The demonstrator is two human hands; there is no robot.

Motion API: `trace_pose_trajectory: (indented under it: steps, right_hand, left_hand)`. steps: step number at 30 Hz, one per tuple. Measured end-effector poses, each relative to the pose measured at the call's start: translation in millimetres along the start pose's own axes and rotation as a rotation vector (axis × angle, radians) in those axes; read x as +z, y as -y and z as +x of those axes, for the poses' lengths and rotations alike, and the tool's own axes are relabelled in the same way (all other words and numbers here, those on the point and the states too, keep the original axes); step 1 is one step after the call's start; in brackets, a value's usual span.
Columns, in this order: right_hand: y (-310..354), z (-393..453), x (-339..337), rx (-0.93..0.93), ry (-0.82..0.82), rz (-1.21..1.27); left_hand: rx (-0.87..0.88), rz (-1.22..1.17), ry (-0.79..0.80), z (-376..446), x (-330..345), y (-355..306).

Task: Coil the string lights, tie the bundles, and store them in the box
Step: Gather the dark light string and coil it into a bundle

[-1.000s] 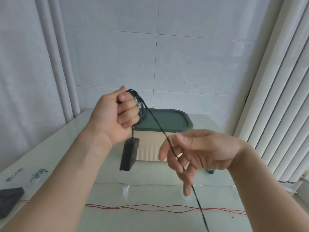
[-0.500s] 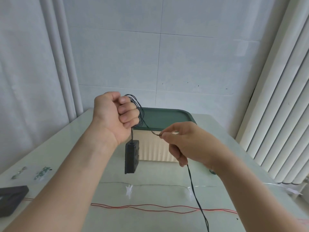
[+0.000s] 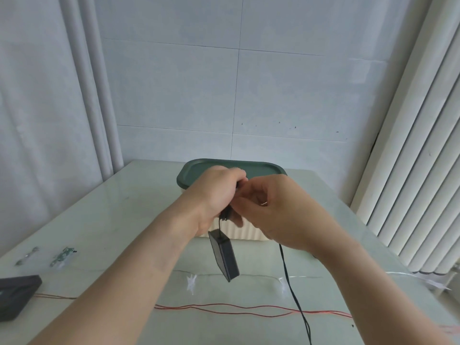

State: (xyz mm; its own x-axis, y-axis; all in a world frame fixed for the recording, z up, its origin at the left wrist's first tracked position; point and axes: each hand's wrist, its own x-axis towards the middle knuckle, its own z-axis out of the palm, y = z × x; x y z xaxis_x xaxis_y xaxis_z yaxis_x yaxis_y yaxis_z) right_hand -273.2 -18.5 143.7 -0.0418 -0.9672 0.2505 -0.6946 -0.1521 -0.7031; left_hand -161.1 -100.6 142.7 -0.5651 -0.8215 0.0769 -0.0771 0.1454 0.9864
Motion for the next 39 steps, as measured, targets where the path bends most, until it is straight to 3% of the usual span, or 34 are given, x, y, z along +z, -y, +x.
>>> trace_pose_trajectory:
  steps: [4, 11, 13, 17, 19, 21, 24, 27, 35, 39]
  right_hand:
    - [3.0, -1.8, 4.4, 0.023, 0.065, 0.177]
    - [14.5, -10.1, -4.9, 0.064, 0.362, 0.742]
    - [12.0, -10.0, -5.9, 0.104, 0.368, 0.679]
    - [-3.2, -7.8, -18.8, 0.167, 0.486, 0.147]
    - [-8.5, -7.9, -27.8, 0.162, 0.544, 0.009]
    - [-12.5, -5.9, -33.2, 0.154, 0.476, 0.027]
    - [-17.8, 0.7, -34.4, 0.155, 0.170, 0.289]
    - [-18.0, 4.8, -31.4, 0.115, 0.016, 0.368]
    - [-22.3, 8.9, -21.8, 0.098, -0.091, 0.292]
    - [-21.8, 7.8, -18.9, 0.122, -0.036, 0.209]
  left_hand:
    - [-0.050, 0.119, -0.062, 1.7, -3.4, 2.1]
    - [-0.067, 0.182, -0.097, 1.1, -12.4, -1.6]
    - [-0.057, 0.072, -0.153, 4.0, -21.0, -3.0]
    - [-0.012, -0.214, -0.235, 9.8, -44.8, -7.2]
    - [0.020, -0.259, -0.291, 10.5, -53.0, -7.6]
    - [0.022, -0.254, -0.296, 12.2, -56.5, -6.1]
    - [-0.010, -0.157, -0.205, 14.8, -55.7, -1.6]
    - [-0.023, -0.076, -0.100, 13.5, -50.5, 1.1]
    - [-0.125, -0.148, 0.423, 2.8, -39.7, -5.0]
    - [-0.086, -0.267, 0.383, 2.2, -36.7, -6.1]
